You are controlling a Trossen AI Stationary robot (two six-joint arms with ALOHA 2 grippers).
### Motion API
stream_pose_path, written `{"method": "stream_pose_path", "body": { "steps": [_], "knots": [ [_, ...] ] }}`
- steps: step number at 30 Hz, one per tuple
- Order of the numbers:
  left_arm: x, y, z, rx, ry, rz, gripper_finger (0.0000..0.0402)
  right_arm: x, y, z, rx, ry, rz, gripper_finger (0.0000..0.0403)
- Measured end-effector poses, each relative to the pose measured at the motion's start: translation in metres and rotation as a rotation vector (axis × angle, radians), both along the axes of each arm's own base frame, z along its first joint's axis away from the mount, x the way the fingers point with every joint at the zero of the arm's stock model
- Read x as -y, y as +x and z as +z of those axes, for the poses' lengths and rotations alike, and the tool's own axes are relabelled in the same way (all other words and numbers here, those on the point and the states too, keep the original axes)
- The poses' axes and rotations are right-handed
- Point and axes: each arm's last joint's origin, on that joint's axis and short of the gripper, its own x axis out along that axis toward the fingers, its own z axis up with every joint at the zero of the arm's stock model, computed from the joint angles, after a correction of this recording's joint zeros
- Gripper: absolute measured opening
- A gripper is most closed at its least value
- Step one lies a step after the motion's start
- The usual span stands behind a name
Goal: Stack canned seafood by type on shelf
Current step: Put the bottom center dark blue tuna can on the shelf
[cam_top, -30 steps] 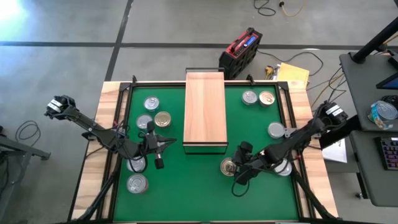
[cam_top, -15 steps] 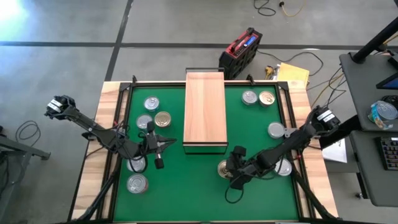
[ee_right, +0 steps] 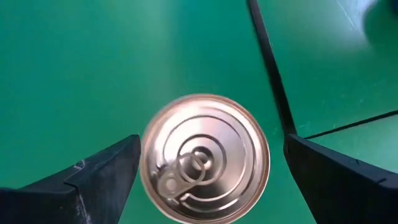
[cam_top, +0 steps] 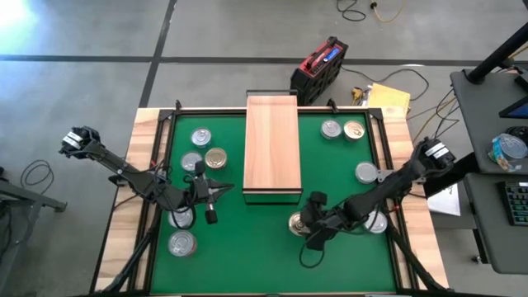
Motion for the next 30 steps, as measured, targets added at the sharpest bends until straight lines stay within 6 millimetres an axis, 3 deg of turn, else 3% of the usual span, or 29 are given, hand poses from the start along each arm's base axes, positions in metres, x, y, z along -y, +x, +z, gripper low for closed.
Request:
{"method": "stream_pose_path", "body": {
  "steps": [3, 12, 30],
  "knots": [
    [0.000, 0.000, 0.000, 0.001, 0.000, 0.000, 0.0000, 0.000, -0.001, 0.004, 0.012, 0.045, -0.035, 0.0384],
    [0.000, 0.000, 0.000, 0.000, 0.001, 0.000, 0.0000, -0.003, -0.002, 0.007, -0.018, 0.105, 0.085, 0.0384],
    [0.000, 0.000, 0.000, -0.004, 0.005, 0.000, 0.0000, -0.004, 0.002, -0.008, -0.039, 0.016, 0.087, 0.0400]
  ]
}}
